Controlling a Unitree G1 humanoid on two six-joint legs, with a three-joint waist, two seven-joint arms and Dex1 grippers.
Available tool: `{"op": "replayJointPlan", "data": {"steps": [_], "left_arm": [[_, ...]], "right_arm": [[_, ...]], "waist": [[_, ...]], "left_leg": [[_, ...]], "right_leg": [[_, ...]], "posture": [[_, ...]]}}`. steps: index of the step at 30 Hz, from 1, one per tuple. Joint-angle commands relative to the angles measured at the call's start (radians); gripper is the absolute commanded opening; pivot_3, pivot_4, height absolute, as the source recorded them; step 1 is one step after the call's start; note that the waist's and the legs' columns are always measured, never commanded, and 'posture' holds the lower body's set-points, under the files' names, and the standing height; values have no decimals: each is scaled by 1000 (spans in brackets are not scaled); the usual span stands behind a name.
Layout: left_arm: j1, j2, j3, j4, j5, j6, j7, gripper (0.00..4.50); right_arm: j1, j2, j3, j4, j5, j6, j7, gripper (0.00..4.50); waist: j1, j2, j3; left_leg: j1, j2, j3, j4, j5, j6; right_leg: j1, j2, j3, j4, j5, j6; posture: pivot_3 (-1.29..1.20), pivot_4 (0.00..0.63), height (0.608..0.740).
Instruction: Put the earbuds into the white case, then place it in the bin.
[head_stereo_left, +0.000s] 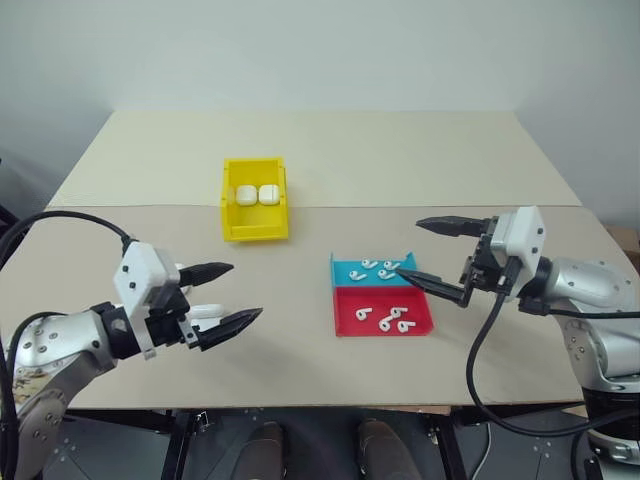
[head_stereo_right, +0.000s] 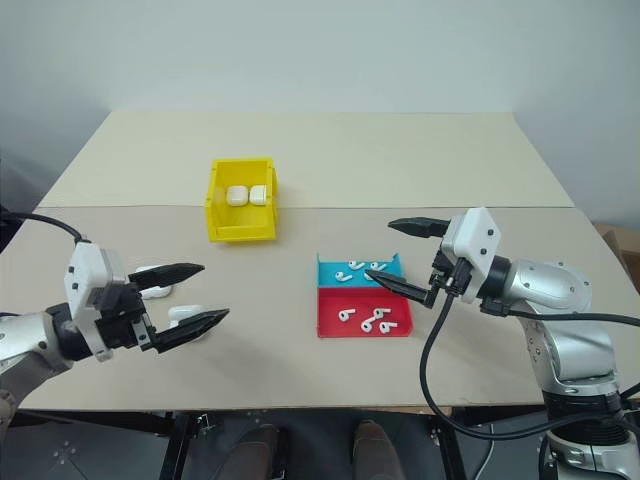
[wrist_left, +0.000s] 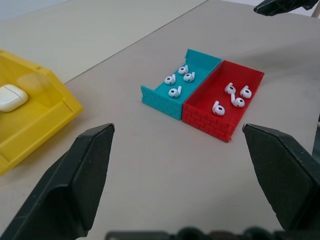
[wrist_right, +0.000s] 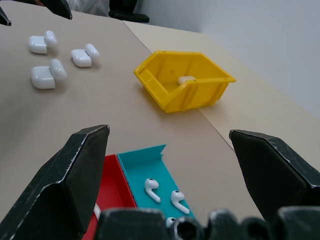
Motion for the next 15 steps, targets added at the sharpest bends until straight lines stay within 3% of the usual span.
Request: {"op": "replayJointPlan", "data": {"steps": [1,9,12,15], "left_arm": [[-46,1,-11,9,-28,-21,4,4471],[-98,90,-10,6,-69,96,67,4471],[-103,150,-13,-49,-4,192,202,4471],[-115,208,26,-57,-51,316,255,4471]], "right_arm": [[9,-2,-17,-42,-4,-31,-18,4491],[44,3,-29,-64,10,-25,-51,4491],[37,8,-12,-47,-13,-44,-56,4491],[12,9,2,-25,-36,-57,-57,4491]], "waist": [[1,0,0],[-1,0,0],[-1,0,0],[-3,0,0]], "left_leg": [[0,0,0,0,0,0],[0,0,0,0,0,0],[0,0,-1,0,0,0],[1,0,-1,0,0,0]], "right_leg": [[0,0,0,0,0,0],[0,0,0,0,0,0],[0,0,0,1,0,0],[0,0,0,1,0,0]], "posture": [[0,150,740],[0,150,740],[0,150,740],[0,150,740]]}}
